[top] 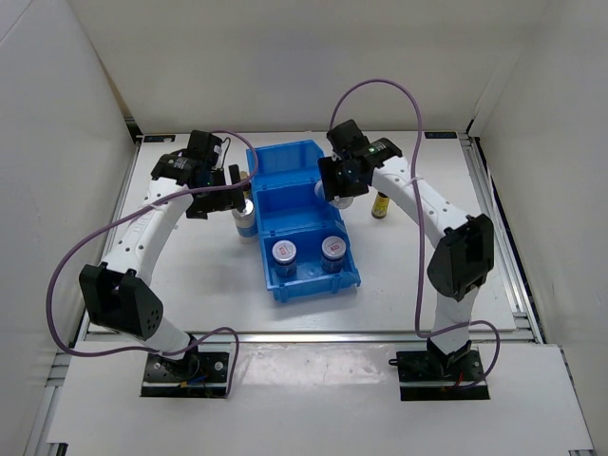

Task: Organize the condiment bottles

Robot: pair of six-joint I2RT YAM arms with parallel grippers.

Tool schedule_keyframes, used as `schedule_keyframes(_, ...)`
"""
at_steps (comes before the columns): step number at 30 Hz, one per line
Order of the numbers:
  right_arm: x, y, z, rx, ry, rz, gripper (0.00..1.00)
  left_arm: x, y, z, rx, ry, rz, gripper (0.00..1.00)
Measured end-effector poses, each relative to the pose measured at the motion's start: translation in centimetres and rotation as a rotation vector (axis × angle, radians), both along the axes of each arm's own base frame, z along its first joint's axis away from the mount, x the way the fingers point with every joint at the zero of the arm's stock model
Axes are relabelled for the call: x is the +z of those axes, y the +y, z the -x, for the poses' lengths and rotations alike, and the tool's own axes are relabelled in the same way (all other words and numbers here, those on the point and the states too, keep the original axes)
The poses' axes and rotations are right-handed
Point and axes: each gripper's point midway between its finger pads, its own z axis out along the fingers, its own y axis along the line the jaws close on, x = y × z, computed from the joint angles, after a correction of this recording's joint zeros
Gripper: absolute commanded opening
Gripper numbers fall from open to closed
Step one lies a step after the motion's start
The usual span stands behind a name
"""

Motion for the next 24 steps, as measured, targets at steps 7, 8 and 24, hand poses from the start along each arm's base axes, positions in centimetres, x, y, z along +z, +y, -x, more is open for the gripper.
schedule_keyframes(7, 3.8, 0.2, 0.1, 0.033, -0.011, -0.007, 0.00, 0.0, -0.1, 0.0, -0.001, 0.001, 0.003, 1.00)
schedule_keyframes(8, 4.7, 0.4, -0.2, 0.038, -0.025, -0.017, 0.00, 0.0, -0.1, 0.0, -0.001, 0.001, 0.003, 1.00)
schedule_keyframes(24, 0.3, 1.4, 0.1, 0.112, 0.175, 0.025, 0.00, 0.0, -0.3, 0.1, -0.016, 0.004, 0.013, 1.00)
